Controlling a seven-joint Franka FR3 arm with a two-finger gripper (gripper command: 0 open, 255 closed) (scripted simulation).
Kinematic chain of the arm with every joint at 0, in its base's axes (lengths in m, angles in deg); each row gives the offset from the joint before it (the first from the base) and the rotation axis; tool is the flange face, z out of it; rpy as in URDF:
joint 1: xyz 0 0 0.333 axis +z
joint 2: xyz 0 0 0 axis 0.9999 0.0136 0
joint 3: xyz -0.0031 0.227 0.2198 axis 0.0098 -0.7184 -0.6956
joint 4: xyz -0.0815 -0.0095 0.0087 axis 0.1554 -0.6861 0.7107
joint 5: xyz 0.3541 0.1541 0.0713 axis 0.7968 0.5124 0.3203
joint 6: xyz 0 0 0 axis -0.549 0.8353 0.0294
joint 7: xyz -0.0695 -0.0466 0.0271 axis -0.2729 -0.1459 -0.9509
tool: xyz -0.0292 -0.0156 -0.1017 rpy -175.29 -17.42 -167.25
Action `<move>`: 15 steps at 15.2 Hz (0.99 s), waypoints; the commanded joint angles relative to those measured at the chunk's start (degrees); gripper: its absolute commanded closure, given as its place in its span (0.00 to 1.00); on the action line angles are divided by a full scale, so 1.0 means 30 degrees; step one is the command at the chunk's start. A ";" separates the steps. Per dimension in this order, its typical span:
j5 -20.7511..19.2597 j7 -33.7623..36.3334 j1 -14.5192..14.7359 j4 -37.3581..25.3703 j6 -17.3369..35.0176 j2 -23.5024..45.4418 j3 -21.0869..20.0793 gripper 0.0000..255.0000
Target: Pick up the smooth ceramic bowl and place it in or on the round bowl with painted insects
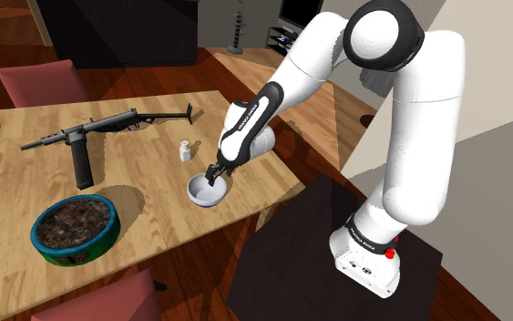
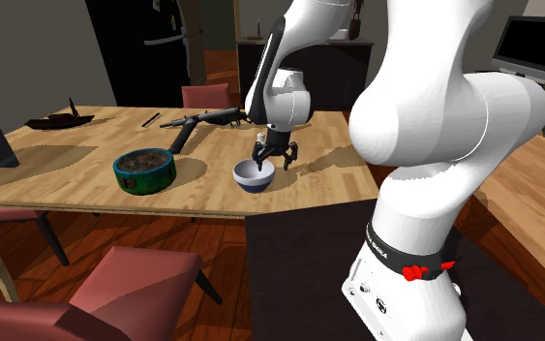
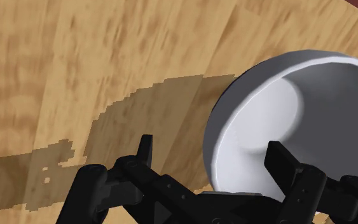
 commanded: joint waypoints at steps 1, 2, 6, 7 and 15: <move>-0.0001 0.0004 0.0006 -0.0010 0.0007 0.0014 0.0002 0.00; -0.0001 0.0004 0.0006 -0.0010 0.0007 0.0014 0.0002 0.00; -0.0001 0.0003 0.0004 -0.0007 0.0005 0.0010 0.0002 1.00; -0.0001 0.0003 0.0004 -0.0007 0.0005 0.0010 0.0002 1.00; 0.0002 0.0069 0.0011 0.0162 -0.0397 -0.0565 0.0007 1.00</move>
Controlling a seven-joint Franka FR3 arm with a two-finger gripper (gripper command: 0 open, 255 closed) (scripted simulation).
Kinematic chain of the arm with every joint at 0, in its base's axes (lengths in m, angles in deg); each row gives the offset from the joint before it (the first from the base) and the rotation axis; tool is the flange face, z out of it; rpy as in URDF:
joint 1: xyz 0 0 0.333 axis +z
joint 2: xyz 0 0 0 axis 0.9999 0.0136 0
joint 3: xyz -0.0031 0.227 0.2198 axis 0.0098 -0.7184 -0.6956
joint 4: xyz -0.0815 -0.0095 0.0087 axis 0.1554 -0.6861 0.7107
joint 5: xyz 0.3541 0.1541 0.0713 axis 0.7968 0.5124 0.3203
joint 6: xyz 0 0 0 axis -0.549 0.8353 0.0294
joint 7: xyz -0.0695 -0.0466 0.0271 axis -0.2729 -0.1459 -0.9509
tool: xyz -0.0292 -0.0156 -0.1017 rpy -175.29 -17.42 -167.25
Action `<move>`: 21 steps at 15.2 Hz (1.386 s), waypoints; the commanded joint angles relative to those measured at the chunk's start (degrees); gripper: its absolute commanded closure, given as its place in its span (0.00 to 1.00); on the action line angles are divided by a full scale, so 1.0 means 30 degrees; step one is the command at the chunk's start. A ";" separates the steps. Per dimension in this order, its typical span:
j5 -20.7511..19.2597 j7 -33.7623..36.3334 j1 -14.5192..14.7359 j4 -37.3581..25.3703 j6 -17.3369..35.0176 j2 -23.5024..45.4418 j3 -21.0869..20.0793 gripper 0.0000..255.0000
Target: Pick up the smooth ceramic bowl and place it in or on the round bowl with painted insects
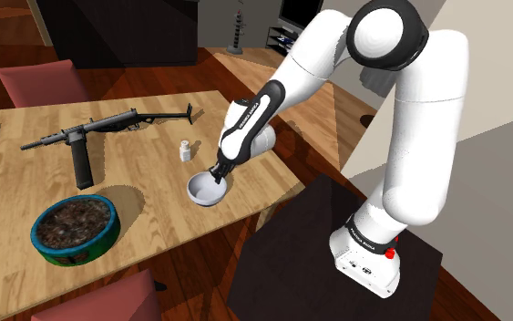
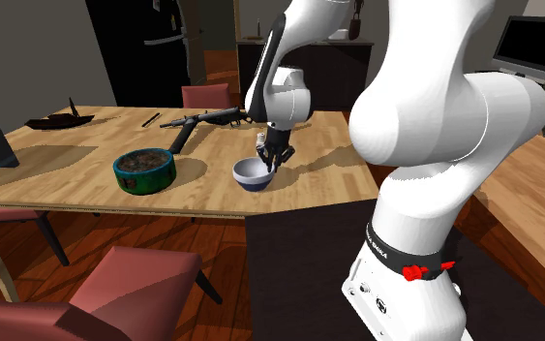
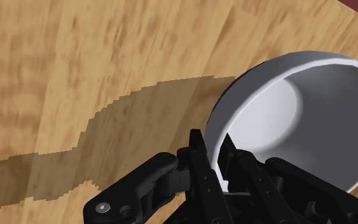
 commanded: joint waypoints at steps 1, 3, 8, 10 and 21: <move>-0.0008 0.0060 0.0005 0.0096 -0.0408 -0.0509 0.0017 1.00; -0.0012 0.0127 0.0009 0.0237 -0.0833 -0.1078 0.0024 1.00; -0.0038 0.0302 0.0014 0.0514 -0.1943 -0.2471 0.0042 1.00; -0.0054 0.0373 0.0013 0.0594 -0.2405 -0.3014 0.0049 1.00; -0.0170 0.0756 -0.0018 0.0719 -0.5081 -0.5827 0.0090 1.00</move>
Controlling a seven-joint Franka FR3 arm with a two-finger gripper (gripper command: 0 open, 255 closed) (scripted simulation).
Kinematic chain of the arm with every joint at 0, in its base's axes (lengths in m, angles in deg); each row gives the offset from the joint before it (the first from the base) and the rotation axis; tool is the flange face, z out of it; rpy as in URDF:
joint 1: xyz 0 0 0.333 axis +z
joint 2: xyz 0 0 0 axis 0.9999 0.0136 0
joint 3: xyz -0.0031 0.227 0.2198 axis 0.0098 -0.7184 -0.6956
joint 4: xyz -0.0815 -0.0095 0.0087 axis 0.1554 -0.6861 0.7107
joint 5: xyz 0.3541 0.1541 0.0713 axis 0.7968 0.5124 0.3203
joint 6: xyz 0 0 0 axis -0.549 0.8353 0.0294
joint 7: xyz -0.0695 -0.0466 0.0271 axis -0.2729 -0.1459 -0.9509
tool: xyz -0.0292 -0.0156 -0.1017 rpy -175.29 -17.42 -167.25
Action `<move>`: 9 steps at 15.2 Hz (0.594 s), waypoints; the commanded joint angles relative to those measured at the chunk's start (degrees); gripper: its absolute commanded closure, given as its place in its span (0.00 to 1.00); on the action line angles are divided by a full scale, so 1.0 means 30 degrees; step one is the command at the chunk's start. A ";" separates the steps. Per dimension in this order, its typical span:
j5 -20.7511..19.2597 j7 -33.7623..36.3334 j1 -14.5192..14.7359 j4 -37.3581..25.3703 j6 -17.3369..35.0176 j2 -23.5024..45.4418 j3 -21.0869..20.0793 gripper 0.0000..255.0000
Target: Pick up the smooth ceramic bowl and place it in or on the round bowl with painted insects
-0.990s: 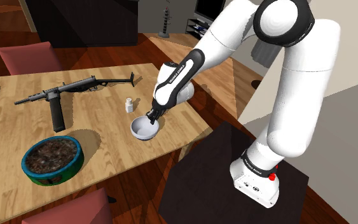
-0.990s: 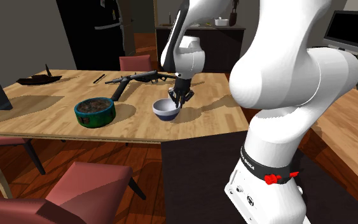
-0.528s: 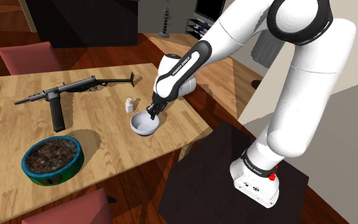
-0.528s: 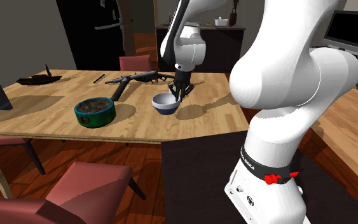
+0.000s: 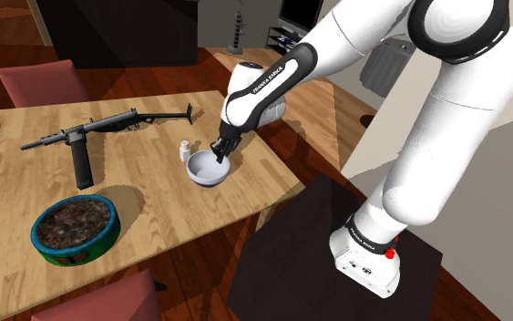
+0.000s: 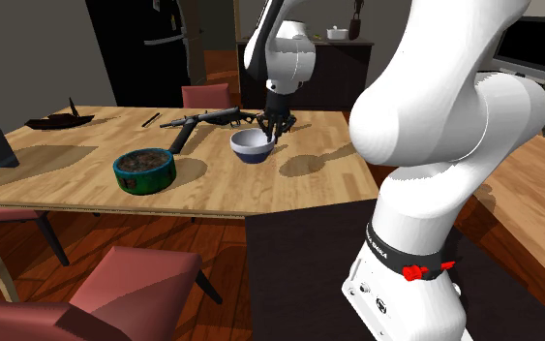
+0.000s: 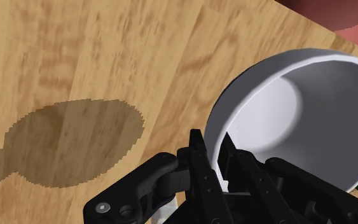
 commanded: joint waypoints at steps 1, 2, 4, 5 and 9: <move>-0.0021 0.0088 0.0003 0.0015 -0.0497 -0.0513 0.0000 1.00; -0.0033 0.0122 -0.0002 -0.0005 -0.0751 -0.0748 0.0003 1.00; -0.0058 0.0187 -0.0014 -0.0058 -0.1262 -0.1209 0.0011 1.00; -0.0071 0.0220 -0.0020 -0.0091 -0.1520 -0.1434 0.0015 1.00; -0.0121 0.0347 -0.0046 -0.0268 -0.2557 -0.2299 0.0032 1.00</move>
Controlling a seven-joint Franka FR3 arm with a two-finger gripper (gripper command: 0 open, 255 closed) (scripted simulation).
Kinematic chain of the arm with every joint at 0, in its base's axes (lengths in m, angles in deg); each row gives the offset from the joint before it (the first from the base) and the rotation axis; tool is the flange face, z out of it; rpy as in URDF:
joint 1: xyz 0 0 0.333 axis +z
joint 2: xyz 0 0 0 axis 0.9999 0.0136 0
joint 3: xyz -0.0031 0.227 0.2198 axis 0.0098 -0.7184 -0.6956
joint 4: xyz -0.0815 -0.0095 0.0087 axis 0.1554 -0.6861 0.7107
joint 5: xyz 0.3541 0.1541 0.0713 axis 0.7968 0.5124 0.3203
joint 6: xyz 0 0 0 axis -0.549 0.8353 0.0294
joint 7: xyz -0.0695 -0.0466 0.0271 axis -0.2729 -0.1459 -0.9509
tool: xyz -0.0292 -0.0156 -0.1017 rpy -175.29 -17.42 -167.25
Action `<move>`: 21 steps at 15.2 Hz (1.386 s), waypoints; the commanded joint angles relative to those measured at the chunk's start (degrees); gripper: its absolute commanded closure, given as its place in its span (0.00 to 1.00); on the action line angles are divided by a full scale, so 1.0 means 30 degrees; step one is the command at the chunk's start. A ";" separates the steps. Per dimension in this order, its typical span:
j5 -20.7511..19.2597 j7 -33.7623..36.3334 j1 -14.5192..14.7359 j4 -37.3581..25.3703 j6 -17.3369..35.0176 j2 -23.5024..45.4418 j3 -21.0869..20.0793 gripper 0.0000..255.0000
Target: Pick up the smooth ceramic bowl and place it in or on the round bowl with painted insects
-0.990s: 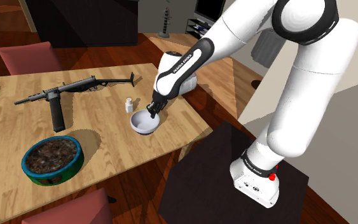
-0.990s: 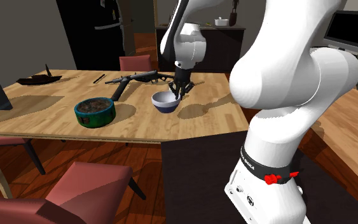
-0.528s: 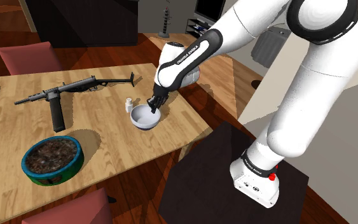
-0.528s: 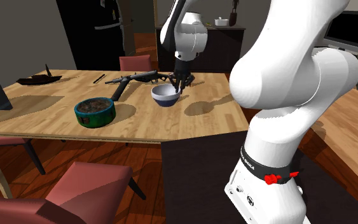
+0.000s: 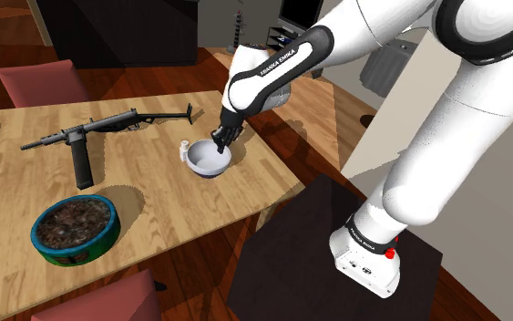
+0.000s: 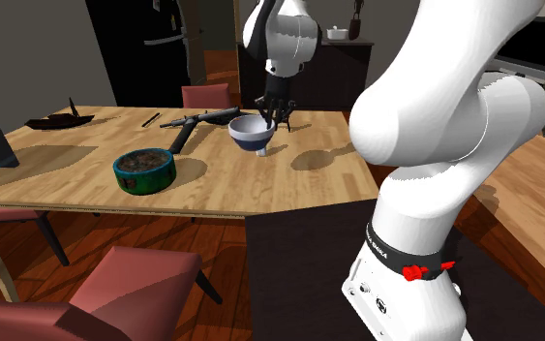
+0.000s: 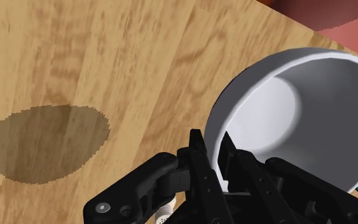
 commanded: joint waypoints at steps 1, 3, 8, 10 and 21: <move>0.0000 0.0015 -0.0021 -0.0018 -0.0394 -0.0372 0.0013 1.00; -0.0407 0.1175 0.0467 -0.0867 -0.0531 0.0230 -0.0327 1.00; -0.1563 0.3979 0.1761 -0.3336 -0.1077 0.1940 -0.0945 1.00; -0.2041 0.5032 0.2329 -0.4472 -0.1387 0.2703 -0.1087 1.00; -0.4331 0.9778 0.5699 -1.2467 -0.4164 0.7743 -0.1257 1.00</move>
